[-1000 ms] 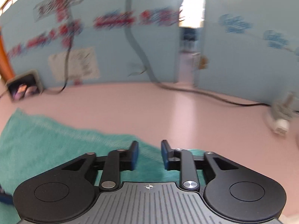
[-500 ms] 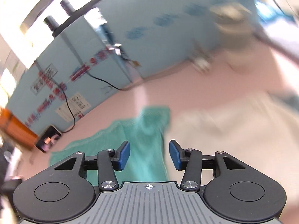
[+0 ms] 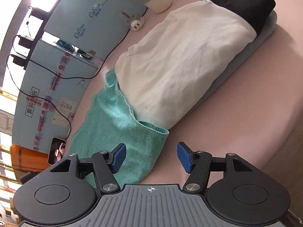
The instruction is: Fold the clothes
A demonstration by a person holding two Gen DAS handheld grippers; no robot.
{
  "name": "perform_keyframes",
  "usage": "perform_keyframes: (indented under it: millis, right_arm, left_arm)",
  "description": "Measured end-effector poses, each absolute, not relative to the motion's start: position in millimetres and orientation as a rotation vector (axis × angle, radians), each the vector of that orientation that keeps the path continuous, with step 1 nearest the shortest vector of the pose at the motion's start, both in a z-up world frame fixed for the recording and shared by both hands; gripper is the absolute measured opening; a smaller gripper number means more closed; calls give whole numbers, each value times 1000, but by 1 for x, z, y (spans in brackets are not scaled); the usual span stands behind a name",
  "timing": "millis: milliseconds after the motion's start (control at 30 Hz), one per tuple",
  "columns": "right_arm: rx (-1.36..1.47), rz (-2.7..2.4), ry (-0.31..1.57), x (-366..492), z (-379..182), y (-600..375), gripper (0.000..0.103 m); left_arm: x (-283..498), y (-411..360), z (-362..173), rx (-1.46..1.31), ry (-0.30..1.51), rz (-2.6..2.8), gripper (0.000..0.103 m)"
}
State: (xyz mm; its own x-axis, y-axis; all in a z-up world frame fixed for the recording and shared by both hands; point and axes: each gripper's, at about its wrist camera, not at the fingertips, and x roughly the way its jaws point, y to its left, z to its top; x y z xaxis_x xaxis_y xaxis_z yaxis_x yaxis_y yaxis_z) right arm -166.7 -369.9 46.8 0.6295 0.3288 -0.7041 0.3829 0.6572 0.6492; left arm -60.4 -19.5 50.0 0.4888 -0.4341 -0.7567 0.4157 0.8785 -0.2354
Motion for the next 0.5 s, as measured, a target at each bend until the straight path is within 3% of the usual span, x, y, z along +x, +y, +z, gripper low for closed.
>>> perform_keyframes:
  millis: [233,267,300,333,400,500]
  right_arm:
    - [843,-32,907,-156,40,-357,60]
    - [837,-31,905,-154,39,-355,53]
    - [831,-30,903,-152,38,-353,36]
    - [825,-30,900,-151,38,-351,29]
    - [810,-26,894,-148,36,-347,6]
    - [729,31,830,-149,58,-332,5]
  left_arm:
    - [-85,-9,66,-101,837,-651,103]
    - [-87,-9,64,-102,851,-656,103]
    - [-88,-10,61,-102,868,-660,103]
    - [-89,-10,58,-103,887,-659,103]
    - [-91,-9,53,-109,918,-655,103]
    - [-95,-6,45,-136,962,-671,103]
